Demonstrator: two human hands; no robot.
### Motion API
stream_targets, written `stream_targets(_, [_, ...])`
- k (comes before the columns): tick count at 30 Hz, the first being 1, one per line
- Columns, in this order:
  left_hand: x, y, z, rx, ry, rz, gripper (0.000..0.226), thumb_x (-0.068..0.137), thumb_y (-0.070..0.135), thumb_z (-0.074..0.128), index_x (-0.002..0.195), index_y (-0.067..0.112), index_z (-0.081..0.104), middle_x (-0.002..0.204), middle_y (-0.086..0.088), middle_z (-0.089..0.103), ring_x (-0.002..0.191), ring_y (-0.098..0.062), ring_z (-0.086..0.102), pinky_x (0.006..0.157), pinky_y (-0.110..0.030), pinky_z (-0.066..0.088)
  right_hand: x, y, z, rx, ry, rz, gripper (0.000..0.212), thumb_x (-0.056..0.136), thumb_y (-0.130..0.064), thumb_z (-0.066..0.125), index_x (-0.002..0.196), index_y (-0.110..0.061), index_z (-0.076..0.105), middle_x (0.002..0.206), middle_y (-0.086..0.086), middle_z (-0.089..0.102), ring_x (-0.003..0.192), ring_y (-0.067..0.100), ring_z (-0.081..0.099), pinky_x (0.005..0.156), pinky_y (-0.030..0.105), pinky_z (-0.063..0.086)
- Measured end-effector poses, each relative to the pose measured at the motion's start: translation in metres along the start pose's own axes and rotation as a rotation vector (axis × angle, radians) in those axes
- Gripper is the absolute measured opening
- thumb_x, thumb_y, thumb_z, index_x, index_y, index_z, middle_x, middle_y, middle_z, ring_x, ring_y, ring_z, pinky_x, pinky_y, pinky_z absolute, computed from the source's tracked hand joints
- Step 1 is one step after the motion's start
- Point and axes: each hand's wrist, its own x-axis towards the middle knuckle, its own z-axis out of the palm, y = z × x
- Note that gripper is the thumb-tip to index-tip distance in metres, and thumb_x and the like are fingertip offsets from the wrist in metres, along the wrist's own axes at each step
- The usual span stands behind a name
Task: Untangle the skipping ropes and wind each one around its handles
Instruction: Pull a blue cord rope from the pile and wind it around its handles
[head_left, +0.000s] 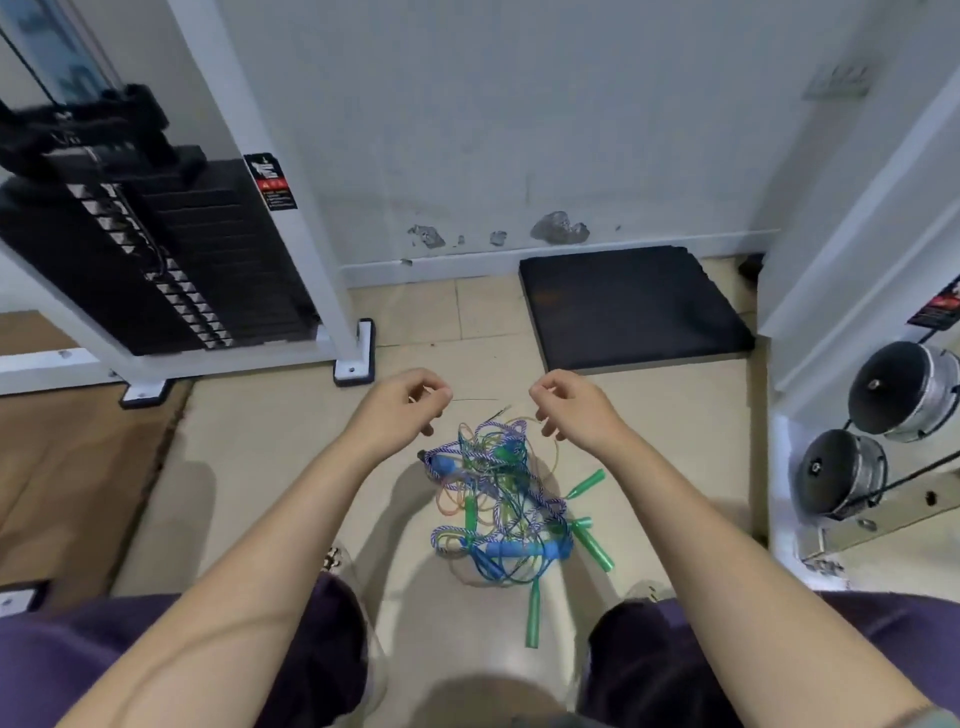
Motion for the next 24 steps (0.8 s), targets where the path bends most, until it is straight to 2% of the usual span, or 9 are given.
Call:
stream_targets(3, [0.044,-0.057,0.04,0.033,-0.06,-0.116,0.009,0.093,0.02,0.063,0.086,0.022,0.068,0.082,-0.015,0.07,0.059,-0.016,0.063,0.055,-0.022,0.045,0.042,0.065,0.019,0.118,-0.007,0.18,0.012,0.096,-0.022,0.056,0.086,-0.018,0.061,0.074,0.008,0.065,0.055,0.017,0.058,0.05,0.025,0.046])
stream_targets(7, [0.088,-0.132,0.095,-0.018,-0.107,-0.237,0.007,0.091,0.025,0.066,0.086,0.03,0.068,0.089,0.004,0.07,0.077,-0.014,0.061,0.071,-0.03,0.048,0.088,0.155,0.052,0.153,-0.047,0.388,0.011,0.096,-0.02,0.059,0.088,-0.012,0.061,0.073,0.004,0.062,0.061,0.018,0.055,0.055,0.025,0.044])
stream_targets(9, [0.101,-0.163,0.119,-0.006,-0.132,-0.28,0.009,0.091,0.025,0.067,0.1,0.027,0.068,0.098,0.005,0.067,0.086,-0.013,0.061,0.073,-0.016,0.046,0.106,0.191,0.072,0.124,-0.065,0.413,0.007,0.092,-0.021,0.064,0.089,-0.016,0.061,0.078,-0.003,0.06,0.07,0.016,0.055,0.059,0.023,0.042])
stream_targets(11, [0.11,-0.189,0.136,0.006,-0.19,-0.308,0.021,0.092,0.023,0.065,0.112,0.022,0.068,0.099,0.004,0.067,0.084,-0.012,0.061,0.059,-0.003,0.041,0.121,0.215,0.093,0.136,-0.089,0.42,0.014,0.088,-0.022,0.071,0.093,-0.019,0.058,0.083,-0.007,0.054,0.078,0.017,0.052,0.063,0.02,0.041])
stream_targets(13, [0.118,-0.21,0.147,0.036,-0.267,-0.297,0.027,0.091,0.027,0.065,0.119,0.024,0.066,0.107,0.009,0.069,0.091,-0.006,0.064,0.059,-0.002,0.041,0.131,0.227,0.111,0.14,-0.105,0.426,0.033,0.083,-0.025,0.078,0.108,-0.017,0.058,0.092,-0.006,0.054,0.082,0.015,0.052,0.073,0.023,0.045])
stream_targets(16, [0.127,-0.231,0.154,0.012,-0.284,-0.295,0.031,0.088,0.031,0.071,0.118,0.025,0.067,0.11,0.012,0.068,0.098,-0.004,0.064,0.077,-0.011,0.044,0.141,0.233,0.128,0.179,-0.147,0.382,0.047,0.078,-0.016,0.082,0.117,-0.007,0.057,0.092,0.001,0.052,0.073,0.01,0.049,0.063,0.012,0.044])
stream_targets(19, [0.129,-0.231,0.156,0.003,-0.261,-0.29,0.023,0.084,0.027,0.076,0.105,0.017,0.072,0.091,0.006,0.068,0.08,-0.003,0.063,0.069,-0.009,0.046,0.146,0.23,0.134,0.083,-0.25,0.353,0.034,0.078,-0.02,0.082,0.099,-0.01,0.057,0.076,-0.004,0.05,0.065,0.01,0.046,0.054,0.015,0.038])
stream_targets(22, [0.126,-0.22,0.148,-0.059,-0.289,-0.378,0.013,0.084,0.023,0.077,0.081,0.011,0.074,0.077,-0.012,0.066,0.062,-0.015,0.06,0.058,-0.021,0.052,0.145,0.216,0.134,-0.017,-0.305,0.324,0.035,0.079,-0.03,0.081,0.074,-0.013,0.05,0.065,-0.003,0.045,0.059,0.013,0.039,0.054,0.026,0.03])
stream_targets(24, [0.125,-0.209,0.132,-0.08,-0.209,-0.374,0.013,0.084,0.022,0.077,0.079,0.009,0.074,0.078,-0.014,0.068,0.063,-0.014,0.059,0.053,-0.012,0.045,0.141,0.199,0.126,0.008,-0.305,0.315,0.04,0.08,-0.029,0.08,0.068,-0.011,0.046,0.062,0.001,0.039,0.058,0.015,0.035,0.054,0.029,0.025])
